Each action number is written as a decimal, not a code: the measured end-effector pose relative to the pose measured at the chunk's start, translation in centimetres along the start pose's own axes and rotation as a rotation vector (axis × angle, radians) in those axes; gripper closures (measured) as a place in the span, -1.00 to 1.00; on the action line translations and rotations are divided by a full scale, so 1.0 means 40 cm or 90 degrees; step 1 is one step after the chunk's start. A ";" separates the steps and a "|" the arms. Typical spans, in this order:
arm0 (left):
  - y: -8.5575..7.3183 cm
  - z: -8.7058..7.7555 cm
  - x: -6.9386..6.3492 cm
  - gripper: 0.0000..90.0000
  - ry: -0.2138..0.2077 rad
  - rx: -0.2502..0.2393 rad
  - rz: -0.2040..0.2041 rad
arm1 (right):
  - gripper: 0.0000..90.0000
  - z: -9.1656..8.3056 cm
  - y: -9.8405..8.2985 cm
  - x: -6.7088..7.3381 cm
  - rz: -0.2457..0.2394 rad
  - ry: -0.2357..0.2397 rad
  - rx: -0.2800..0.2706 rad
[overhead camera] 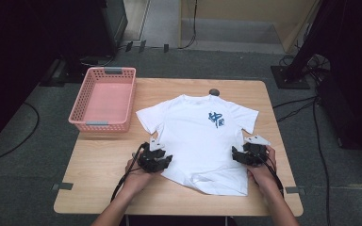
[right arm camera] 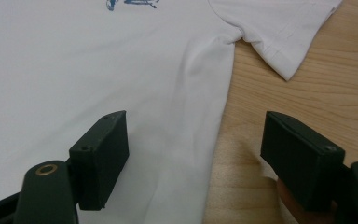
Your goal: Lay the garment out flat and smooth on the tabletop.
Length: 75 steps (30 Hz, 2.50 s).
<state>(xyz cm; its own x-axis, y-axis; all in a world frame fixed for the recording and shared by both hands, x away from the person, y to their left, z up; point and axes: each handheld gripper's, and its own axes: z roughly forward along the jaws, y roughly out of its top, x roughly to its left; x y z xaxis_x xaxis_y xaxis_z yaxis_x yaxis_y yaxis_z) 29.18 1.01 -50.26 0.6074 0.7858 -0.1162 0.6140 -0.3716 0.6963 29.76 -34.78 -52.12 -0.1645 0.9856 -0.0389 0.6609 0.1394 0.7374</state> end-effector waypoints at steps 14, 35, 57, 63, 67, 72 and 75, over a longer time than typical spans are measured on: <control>-0.068 -0.064 0.020 0.99 -0.115 -0.042 0.041 | -0.48 0.004 -0.010 -0.007 0.036 0.005 -0.016; -0.110 -0.119 0.058 0.18 -0.163 -0.052 -0.033 | -0.50 -0.020 -0.032 -0.006 0.032 0.013 -0.015; -0.141 -0.172 0.114 -0.26 -0.219 -0.037 0.013 | -0.51 -0.023 -0.036 -0.012 0.043 0.012 -0.012; -0.136 -0.122 0.045 -0.35 -0.085 -0.005 0.010 | -0.58 -0.065 -0.066 -0.008 0.029 0.026 -0.010; -0.140 -0.122 0.030 -0.35 -0.046 -0.006 0.030 | -0.63 -0.116 -0.088 -0.007 0.033 0.049 -0.007; -0.155 -0.118 0.022 -0.35 -0.033 -0.009 0.034 | -0.66 -0.176 -0.133 0.003 0.016 0.061 0.013; -0.160 -0.118 0.014 -0.35 -0.017 -0.013 0.048 | -0.41 -0.214 -0.161 0.010 0.000 0.065 0.004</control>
<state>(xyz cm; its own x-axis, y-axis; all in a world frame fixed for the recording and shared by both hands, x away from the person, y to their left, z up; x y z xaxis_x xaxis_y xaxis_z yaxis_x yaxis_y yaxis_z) 23.20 6.15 -51.44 0.6651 0.7422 -0.0824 0.5560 -0.4185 0.7181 19.16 -36.08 -51.12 -0.2375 0.9709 0.0307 0.6655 0.1396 0.7333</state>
